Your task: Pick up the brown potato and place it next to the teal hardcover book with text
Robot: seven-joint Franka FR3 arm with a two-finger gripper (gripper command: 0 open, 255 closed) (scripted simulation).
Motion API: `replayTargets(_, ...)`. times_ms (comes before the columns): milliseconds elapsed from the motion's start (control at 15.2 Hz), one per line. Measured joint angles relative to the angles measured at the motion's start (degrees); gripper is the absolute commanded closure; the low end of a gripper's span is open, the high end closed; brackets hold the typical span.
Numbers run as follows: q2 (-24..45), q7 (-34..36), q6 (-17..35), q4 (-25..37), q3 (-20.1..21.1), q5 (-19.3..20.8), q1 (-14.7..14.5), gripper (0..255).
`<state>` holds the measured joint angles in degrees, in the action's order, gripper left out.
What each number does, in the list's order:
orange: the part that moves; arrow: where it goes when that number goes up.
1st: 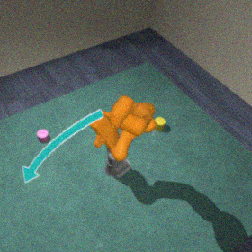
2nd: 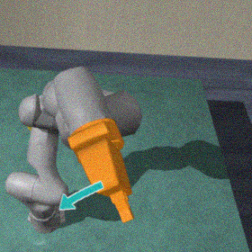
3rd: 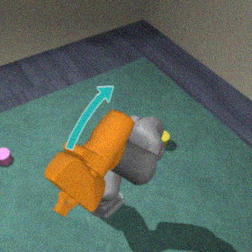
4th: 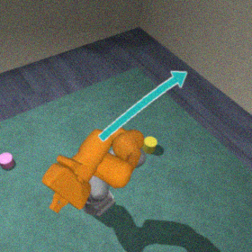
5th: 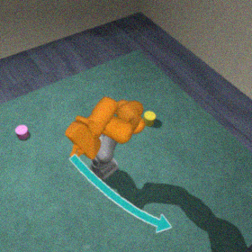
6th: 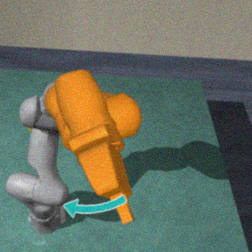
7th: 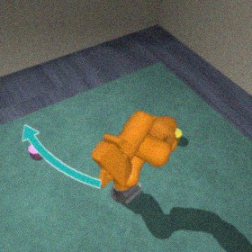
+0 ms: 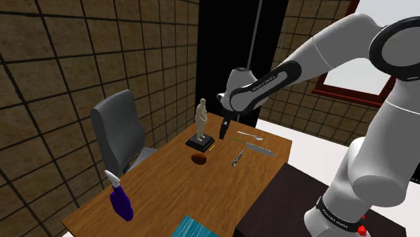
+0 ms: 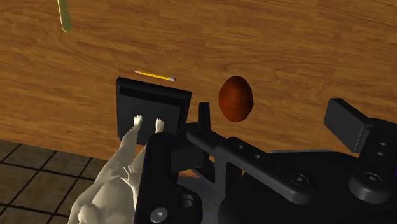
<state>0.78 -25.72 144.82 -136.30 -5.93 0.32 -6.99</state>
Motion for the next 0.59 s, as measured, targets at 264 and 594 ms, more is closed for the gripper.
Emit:
replayTargets(264,8.68,-2.56,5.04,3.67,0.87,-1.22,-0.47,0)
replayTargets(594,20.04,-5.45,9.1,11.04,2.42,-2.1,-0.47,0)
